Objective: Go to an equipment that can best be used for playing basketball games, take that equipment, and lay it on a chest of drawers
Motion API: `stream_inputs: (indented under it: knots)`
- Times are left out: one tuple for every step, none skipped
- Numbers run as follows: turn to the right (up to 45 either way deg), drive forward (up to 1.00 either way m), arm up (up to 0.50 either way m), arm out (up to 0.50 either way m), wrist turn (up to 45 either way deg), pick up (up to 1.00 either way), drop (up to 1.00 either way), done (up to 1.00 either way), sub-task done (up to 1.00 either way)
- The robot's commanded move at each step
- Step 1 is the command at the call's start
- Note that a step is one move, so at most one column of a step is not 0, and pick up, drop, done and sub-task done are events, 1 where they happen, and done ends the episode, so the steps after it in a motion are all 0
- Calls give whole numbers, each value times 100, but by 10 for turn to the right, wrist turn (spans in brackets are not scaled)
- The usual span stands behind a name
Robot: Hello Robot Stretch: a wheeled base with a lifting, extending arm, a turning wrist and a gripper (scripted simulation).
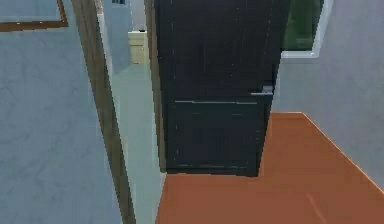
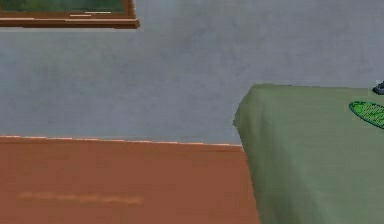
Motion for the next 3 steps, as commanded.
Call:
stream_inputs:
  knots:
    - [0,80,0,0,0,0,0,0,0]
    - [-150,0,0,0,0,0,0,0,0]
    - [0,25,0,0,0,0,0,0,0]
